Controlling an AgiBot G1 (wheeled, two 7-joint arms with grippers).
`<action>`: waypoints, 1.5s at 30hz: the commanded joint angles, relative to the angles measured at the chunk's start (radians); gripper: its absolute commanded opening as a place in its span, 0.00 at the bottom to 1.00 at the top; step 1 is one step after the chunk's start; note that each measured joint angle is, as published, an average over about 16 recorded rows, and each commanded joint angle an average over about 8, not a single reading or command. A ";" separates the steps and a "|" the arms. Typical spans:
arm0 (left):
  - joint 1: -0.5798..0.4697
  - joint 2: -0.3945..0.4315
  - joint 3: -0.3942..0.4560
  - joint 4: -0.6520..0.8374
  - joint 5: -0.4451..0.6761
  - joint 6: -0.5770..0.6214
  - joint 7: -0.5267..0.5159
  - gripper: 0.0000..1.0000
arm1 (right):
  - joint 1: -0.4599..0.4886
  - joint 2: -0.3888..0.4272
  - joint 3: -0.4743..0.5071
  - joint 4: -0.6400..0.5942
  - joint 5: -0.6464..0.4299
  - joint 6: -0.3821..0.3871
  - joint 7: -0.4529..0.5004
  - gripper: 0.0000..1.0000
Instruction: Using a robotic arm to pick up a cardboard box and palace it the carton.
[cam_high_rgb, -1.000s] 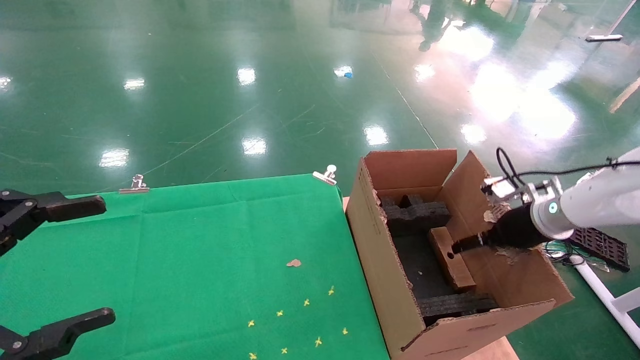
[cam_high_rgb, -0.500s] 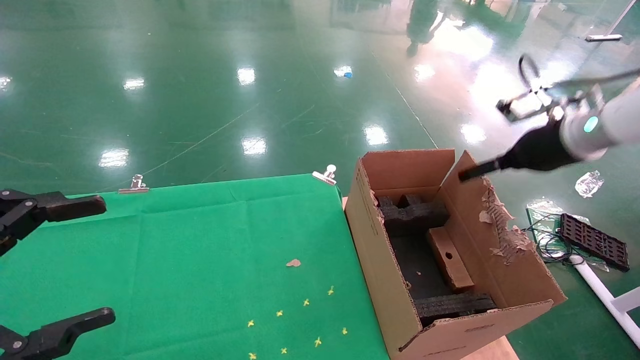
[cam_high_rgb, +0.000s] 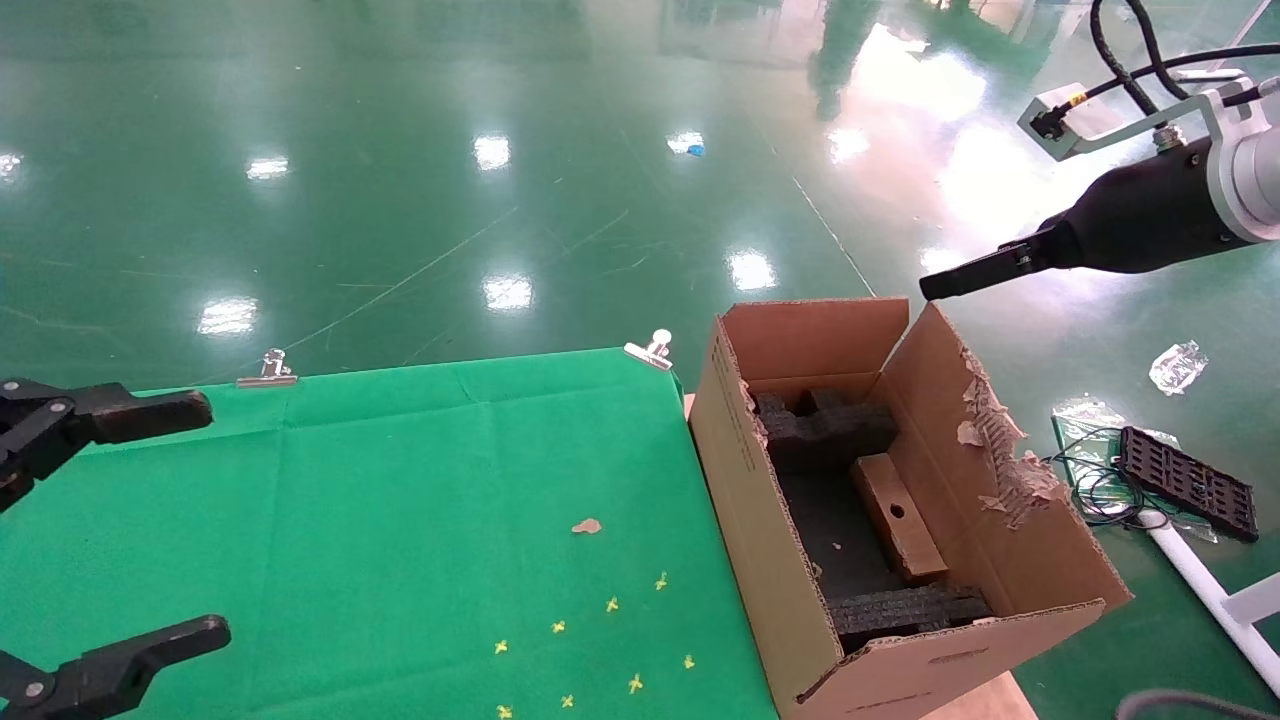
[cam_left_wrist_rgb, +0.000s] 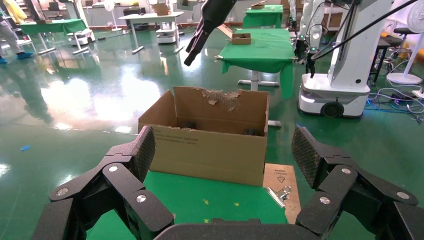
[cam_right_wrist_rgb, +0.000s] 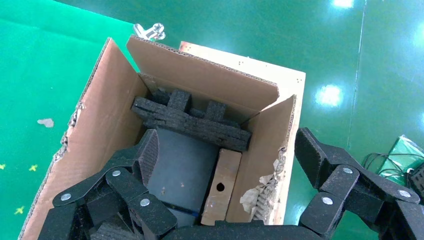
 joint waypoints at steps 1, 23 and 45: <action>0.000 0.000 0.000 0.000 0.000 0.000 0.000 1.00 | 0.013 0.018 -0.004 0.039 -0.004 -0.002 0.014 1.00; -0.001 0.000 0.001 0.001 -0.001 0.000 0.001 1.00 | -0.360 0.031 0.439 0.294 0.160 -0.093 -0.188 1.00; -0.001 -0.001 0.002 0.001 -0.001 -0.001 0.001 1.00 | -0.811 0.032 0.966 0.567 0.356 -0.200 -0.433 1.00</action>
